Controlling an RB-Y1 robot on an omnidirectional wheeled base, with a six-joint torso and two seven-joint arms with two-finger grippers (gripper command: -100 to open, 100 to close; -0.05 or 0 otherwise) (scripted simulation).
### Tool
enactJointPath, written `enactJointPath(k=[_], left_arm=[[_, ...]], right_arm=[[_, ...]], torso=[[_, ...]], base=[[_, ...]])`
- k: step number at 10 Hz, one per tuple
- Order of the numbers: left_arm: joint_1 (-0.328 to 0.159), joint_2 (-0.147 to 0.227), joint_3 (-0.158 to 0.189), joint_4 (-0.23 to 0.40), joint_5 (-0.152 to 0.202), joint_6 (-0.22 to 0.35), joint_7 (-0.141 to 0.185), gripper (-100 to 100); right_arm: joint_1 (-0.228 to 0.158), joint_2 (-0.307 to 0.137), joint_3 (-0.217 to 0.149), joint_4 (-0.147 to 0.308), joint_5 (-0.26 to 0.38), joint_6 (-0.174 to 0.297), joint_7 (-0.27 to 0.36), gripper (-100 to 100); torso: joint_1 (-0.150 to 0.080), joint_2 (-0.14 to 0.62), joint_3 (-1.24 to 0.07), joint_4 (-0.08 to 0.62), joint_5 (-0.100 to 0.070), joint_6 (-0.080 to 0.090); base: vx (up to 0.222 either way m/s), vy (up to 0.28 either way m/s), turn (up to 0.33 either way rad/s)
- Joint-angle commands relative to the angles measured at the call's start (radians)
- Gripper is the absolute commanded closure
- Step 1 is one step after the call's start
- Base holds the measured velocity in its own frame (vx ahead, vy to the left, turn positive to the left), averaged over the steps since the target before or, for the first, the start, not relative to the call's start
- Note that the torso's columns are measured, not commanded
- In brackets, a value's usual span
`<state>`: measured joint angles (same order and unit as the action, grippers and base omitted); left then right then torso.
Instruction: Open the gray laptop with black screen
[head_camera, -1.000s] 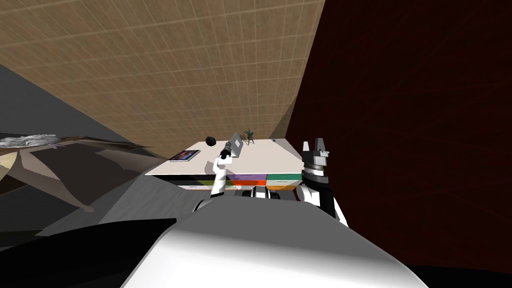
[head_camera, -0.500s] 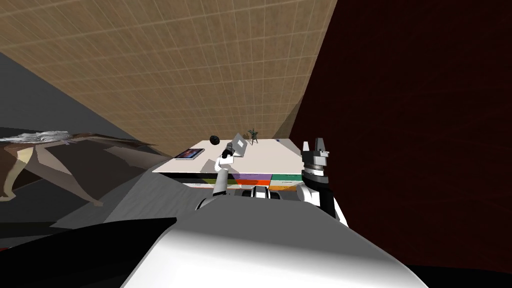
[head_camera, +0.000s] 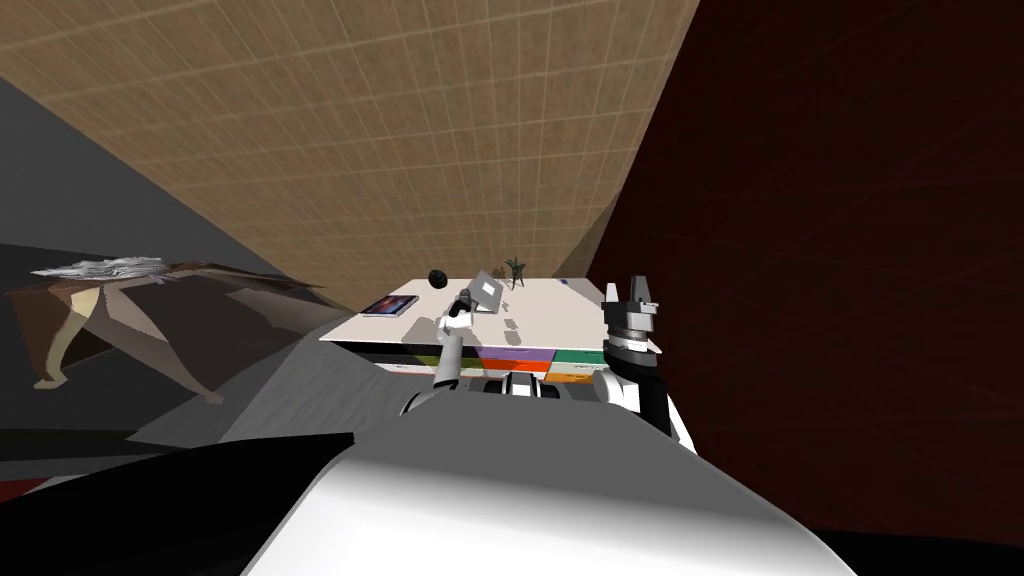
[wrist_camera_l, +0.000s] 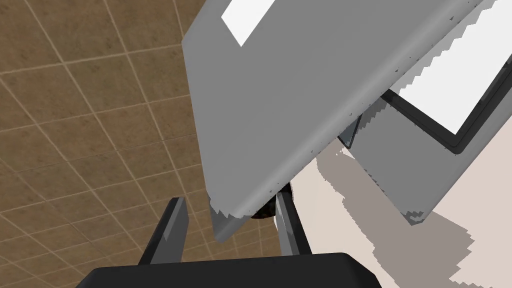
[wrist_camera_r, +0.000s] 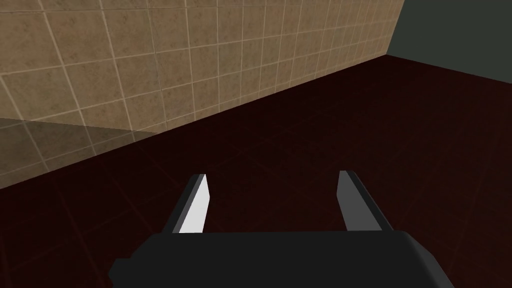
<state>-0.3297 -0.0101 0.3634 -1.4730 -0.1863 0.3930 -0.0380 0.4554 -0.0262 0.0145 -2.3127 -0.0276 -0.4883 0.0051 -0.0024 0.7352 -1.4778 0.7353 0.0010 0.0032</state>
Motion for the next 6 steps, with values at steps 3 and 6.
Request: enactJointPath(k=[3,6], left_arm=[[0.021,-0.021,-0.001,0.045,0.09,-0.024,0.071,100],[-0.004,-0.017,0.008,-0.026,0.069,0.064,0.05,-100]], right_arm=[[0.0,0.0,0.0,0.0,0.0,0.0,0.0,0],[0.0,0.0,0.0,0.0,0.0,0.0,0.0,0]], torso=[[0.0,0.003,0.002,0.003,-0.001,-0.001],[-0.002,0.003,0.002,0.003,-0.002,-0.003]], base=[[-0.004,0.082,-0.026],[-0.014,0.014,-0.02]])
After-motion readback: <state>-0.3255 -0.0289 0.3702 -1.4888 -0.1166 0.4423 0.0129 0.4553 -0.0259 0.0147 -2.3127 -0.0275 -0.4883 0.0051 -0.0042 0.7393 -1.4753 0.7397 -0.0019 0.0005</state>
